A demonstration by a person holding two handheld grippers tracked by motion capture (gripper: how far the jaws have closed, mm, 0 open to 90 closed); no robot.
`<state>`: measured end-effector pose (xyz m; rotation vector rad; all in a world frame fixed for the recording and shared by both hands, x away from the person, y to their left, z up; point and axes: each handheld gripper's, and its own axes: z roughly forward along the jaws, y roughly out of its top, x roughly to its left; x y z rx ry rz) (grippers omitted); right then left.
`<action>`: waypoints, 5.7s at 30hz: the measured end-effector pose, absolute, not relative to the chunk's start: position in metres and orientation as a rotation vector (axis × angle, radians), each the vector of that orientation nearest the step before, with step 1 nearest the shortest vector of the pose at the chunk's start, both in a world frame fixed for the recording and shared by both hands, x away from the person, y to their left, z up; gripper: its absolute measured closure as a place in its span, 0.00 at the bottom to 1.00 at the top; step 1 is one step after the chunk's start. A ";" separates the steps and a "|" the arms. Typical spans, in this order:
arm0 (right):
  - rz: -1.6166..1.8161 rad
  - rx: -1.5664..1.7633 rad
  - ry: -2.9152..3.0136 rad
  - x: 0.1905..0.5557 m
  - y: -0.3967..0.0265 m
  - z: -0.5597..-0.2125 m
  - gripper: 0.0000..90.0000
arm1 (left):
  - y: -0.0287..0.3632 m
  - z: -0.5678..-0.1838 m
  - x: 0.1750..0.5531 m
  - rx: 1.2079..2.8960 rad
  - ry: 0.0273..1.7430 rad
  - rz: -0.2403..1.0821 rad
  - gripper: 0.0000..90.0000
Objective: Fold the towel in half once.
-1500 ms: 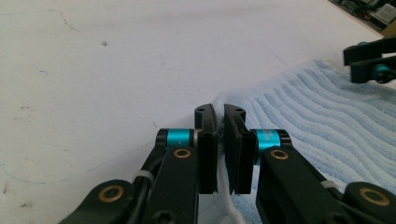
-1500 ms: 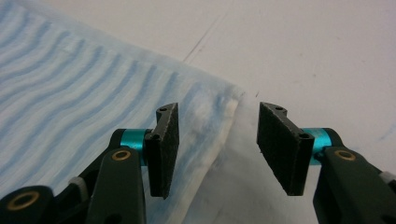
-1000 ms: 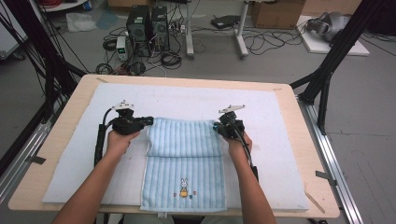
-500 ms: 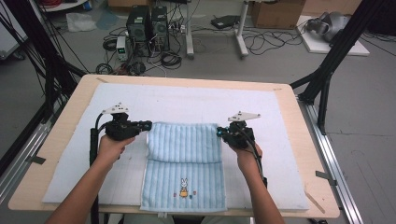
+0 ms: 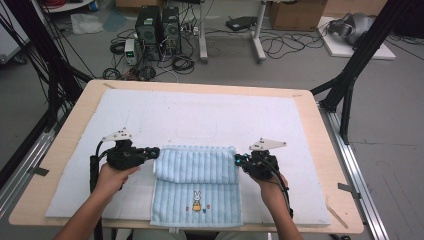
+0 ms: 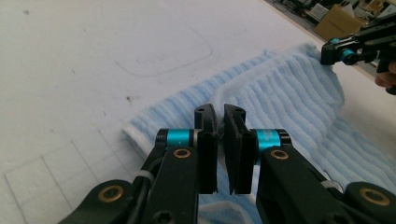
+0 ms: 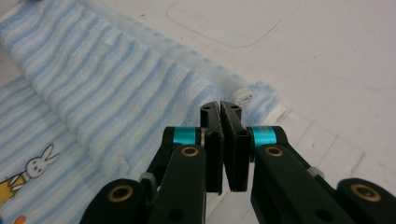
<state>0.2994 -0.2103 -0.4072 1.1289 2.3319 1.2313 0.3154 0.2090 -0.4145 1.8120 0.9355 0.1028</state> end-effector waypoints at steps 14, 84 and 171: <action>1.238 1.132 2.381 0.261 -0.219 -0.429 0.97 | 0.207 -0.436 0.282 1.873 0.904 0.037 0.93; 1.157 1.313 2.234 0.325 -0.211 -0.449 0.57 | 0.183 -0.452 0.334 1.919 1.085 0.292 0.61; 1.290 1.294 2.185 0.350 -0.228 -0.427 0.21 | 0.188 -0.445 0.393 1.876 0.925 0.375 0.56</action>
